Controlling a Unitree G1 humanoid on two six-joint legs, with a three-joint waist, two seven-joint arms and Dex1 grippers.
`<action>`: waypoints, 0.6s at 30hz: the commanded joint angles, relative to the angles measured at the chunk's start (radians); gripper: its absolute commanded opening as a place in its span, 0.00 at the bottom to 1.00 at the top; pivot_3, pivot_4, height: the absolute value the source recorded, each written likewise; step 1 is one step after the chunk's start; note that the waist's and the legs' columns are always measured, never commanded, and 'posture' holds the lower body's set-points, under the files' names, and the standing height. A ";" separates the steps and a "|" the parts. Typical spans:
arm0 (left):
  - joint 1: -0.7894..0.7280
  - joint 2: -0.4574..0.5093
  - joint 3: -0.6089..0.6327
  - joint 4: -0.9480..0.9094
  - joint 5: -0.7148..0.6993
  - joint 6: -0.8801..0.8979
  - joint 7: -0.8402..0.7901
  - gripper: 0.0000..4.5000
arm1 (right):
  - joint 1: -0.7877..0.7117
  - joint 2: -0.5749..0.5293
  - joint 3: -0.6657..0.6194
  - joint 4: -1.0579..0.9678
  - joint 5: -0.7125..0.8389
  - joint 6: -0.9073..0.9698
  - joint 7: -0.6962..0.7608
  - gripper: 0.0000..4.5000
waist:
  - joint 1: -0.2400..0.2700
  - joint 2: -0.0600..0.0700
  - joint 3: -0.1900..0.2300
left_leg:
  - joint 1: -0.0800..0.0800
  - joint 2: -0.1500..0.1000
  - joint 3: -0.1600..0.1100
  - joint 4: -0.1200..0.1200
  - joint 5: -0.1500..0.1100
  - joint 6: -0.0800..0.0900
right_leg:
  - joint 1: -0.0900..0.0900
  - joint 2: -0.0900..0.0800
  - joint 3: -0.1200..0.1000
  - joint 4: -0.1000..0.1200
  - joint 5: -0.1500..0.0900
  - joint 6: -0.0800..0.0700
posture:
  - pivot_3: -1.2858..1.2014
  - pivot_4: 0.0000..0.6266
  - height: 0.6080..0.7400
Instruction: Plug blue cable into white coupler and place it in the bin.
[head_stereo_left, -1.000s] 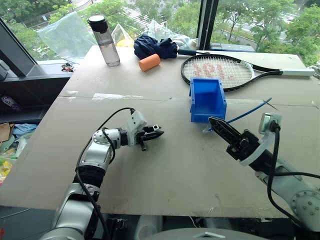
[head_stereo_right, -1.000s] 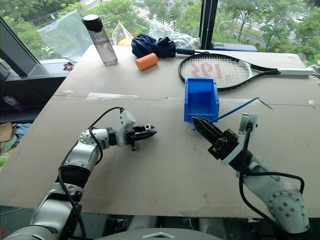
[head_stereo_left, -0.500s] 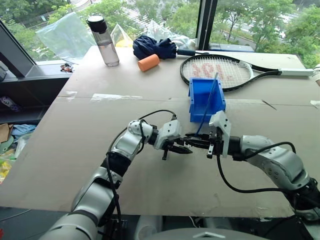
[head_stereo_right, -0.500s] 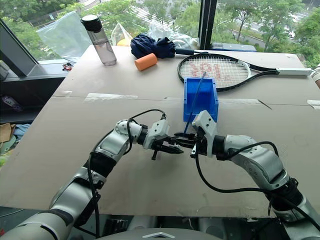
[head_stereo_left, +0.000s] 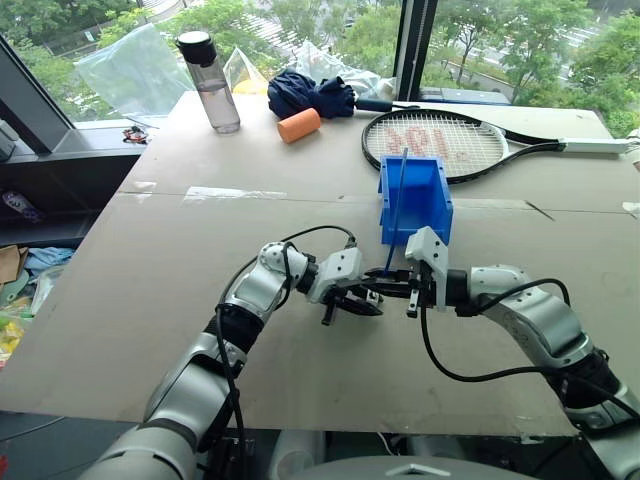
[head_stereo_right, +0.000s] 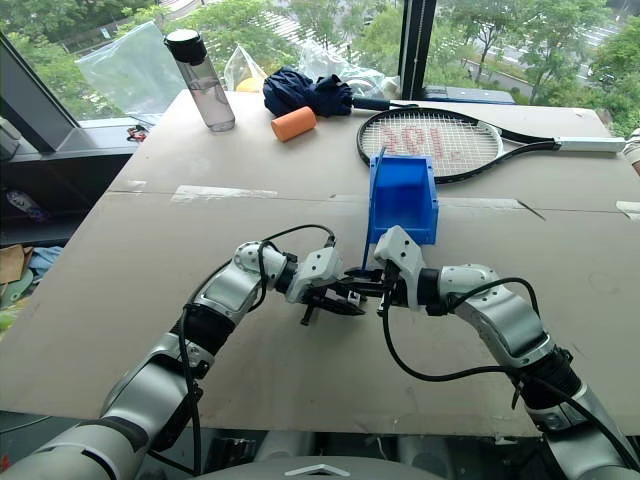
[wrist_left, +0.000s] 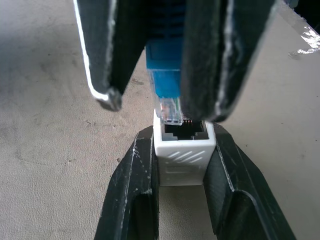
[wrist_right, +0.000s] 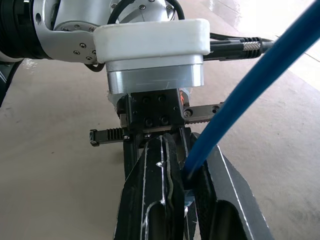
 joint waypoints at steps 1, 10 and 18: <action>-0.025 -0.016 0.013 -0.036 -0.015 -0.007 -0.003 0.13 | 0.004 0.010 0.041 0.020 -0.061 -0.005 0.017 0.00 | 0.000 0.000 -0.001 | 0.000 0.000 0.000 0.000 0.000 0.000 | 0.000 0.000 0.000 0.000 0.000 0.000 | 0.52 0.24 1.00; -0.021 -0.020 0.014 -0.044 -0.015 0.006 0.000 0.13 | 0.011 0.023 0.068 0.009 -0.126 -0.014 0.051 0.00 | -0.001 -0.003 -0.003 | 0.003 0.000 -0.001 0.000 0.000 0.000 | 0.003 0.000 -0.001 0.000 0.000 0.000 | 0.52 0.24 1.00; -0.024 -0.022 0.017 -0.041 -0.017 0.009 0.002 0.13 | 0.029 0.018 0.063 -0.014 -0.123 0.019 0.079 0.00 | 0.000 -0.003 -0.003 | 0.003 0.000 -0.002 0.000 0.000 0.000 | 0.003 0.000 -0.002 0.000 0.000 0.000 | 0.52 0.24 1.00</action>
